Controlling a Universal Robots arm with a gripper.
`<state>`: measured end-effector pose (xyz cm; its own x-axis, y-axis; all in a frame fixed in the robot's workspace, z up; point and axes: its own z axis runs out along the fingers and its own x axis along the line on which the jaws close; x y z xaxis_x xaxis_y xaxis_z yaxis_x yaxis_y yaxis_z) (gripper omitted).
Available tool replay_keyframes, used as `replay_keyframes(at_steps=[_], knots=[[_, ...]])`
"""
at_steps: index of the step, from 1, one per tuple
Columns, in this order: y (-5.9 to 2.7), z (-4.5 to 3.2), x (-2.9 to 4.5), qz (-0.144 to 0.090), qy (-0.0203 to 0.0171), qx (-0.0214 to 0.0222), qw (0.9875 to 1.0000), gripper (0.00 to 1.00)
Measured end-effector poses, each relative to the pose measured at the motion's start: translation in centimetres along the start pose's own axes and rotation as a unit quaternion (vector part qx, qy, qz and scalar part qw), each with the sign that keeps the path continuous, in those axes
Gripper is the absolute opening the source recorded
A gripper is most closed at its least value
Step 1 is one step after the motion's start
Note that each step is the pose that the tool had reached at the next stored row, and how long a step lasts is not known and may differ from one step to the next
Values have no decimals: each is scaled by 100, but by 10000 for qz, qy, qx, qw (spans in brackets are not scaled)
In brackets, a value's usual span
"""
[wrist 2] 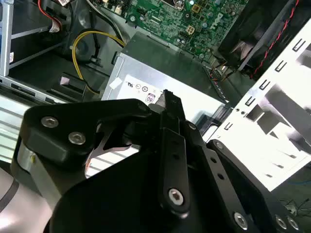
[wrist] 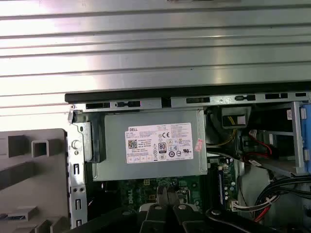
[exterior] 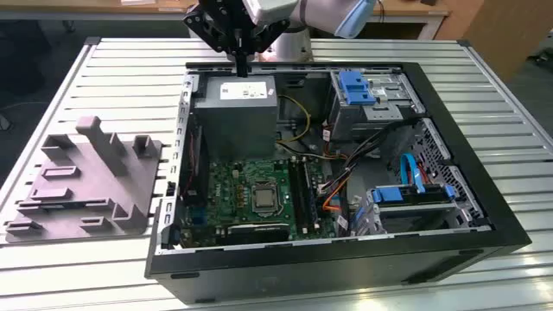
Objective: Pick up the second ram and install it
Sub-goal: 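Reach for the second ram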
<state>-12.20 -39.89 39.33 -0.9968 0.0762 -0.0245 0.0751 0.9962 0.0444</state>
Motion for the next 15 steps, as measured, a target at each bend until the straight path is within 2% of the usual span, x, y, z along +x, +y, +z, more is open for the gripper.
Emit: replay_keyframes(at_steps=[15], knots=[[-1,-1,17,0,0,0,10000,10]])
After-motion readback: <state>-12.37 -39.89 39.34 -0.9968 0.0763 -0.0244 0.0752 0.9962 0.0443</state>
